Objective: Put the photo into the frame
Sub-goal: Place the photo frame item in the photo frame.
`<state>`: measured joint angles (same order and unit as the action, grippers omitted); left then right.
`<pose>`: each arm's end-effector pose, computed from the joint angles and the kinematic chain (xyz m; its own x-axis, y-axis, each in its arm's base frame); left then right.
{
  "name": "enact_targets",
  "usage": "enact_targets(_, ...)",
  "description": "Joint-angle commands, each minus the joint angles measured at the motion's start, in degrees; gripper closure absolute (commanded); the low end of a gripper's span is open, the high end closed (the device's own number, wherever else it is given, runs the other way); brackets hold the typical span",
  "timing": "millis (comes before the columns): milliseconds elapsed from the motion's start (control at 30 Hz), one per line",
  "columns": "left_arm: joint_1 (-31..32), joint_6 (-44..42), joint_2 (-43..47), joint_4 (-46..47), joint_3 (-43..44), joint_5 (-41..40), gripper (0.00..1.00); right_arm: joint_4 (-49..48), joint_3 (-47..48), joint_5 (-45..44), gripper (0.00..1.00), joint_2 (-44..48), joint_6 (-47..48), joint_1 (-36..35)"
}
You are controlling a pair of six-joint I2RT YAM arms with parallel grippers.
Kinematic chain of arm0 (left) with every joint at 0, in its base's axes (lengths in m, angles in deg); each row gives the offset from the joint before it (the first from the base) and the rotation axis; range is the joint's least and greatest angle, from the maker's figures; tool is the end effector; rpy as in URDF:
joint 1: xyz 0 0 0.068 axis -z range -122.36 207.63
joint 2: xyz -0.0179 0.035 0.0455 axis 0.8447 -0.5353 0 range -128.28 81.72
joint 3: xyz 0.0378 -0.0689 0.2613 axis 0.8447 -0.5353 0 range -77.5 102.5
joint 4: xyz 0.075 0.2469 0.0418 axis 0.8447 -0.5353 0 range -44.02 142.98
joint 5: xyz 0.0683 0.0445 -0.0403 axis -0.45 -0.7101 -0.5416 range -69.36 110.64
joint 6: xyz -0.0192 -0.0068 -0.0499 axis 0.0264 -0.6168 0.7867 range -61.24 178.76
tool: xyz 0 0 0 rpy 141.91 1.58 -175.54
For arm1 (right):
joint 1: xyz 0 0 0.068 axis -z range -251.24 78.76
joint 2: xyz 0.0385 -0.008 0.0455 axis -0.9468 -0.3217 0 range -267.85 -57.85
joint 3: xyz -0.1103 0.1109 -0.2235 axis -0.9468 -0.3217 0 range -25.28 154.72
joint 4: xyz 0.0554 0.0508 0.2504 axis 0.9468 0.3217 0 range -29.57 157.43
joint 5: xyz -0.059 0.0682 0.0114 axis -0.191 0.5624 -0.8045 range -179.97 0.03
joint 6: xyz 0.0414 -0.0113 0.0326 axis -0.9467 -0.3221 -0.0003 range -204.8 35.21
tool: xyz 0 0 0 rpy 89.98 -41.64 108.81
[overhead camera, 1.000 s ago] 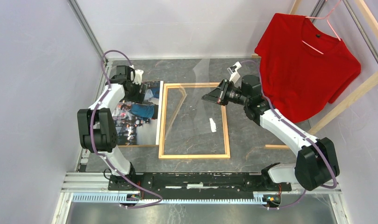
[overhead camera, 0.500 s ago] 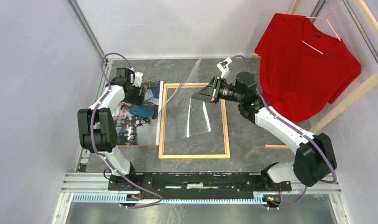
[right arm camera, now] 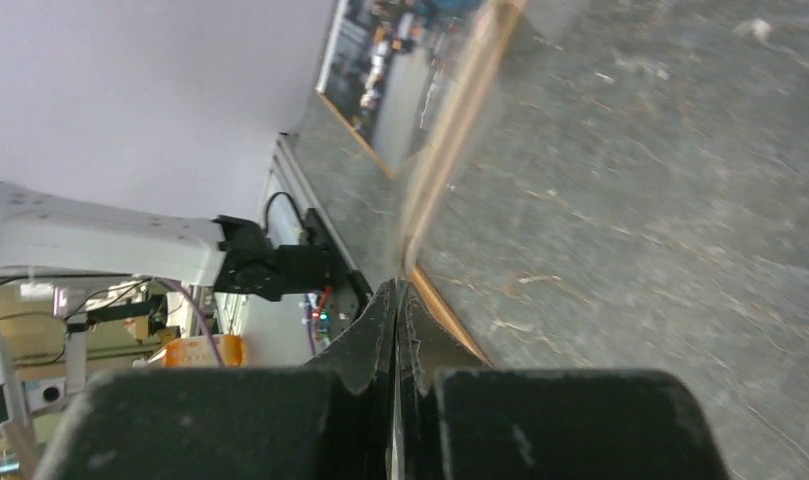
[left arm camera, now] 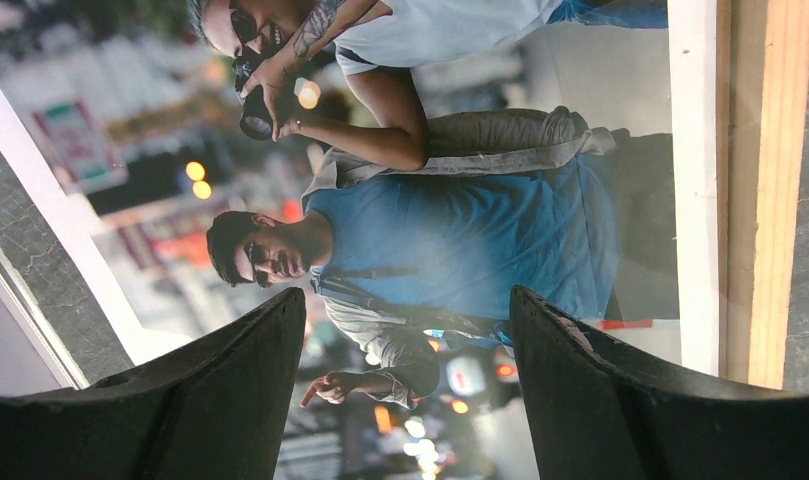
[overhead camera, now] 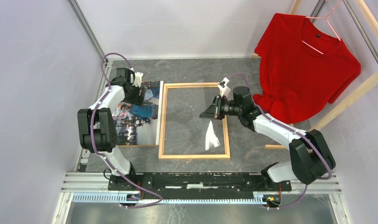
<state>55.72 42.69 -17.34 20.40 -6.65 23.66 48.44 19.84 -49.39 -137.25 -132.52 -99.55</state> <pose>0.3592 0.0102 0.2157 -0.8404 0.2485 -0.4816 0.2342 0.9679 0.0908 0.2541 0.1632 0.2462 -0.8832 0.1624 -0.4400 -0.3518 0.3909 0.8505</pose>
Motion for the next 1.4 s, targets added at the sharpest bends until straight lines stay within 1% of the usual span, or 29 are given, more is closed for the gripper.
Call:
enact_targets(0,-0.4,1.8,0.9,1.6,-0.3,-0.2,0.19,1.2,-1.8,-3.2,0.97,-1.2,5.1,1.8)
enact_targets(333,0.4,1.8,0.4,1.5,-1.1,1.5,0.19,3.4,-4.7,-9.0,0.97,-2.5,8.3,4.9)
enact_targets(633,1.3,1.3,0.2,1.3,-1.6,1.7,0.19,-1.5,-8.4,-10.1,0.98,-4.6,5.1,6.6)
enact_targets(1100,1.2,1.1,-0.3,1.4,-2.2,1.5,0.19,-6.0,-13.0,-12.9,1.00,-3.0,1.3,7.9)
enact_targets(1167,3.0,1.1,-0.2,1.4,-2.3,1.5,0.19,-6.6,-13.3,-12.9,1.00,-3.0,0.8,8.1)
enact_targets(1367,3.3,0.9,-0.4,1.4,-2.5,1.2,0.19,-7.6,-13.9,-13.2,1.00,-2.9,0.3,8.1)
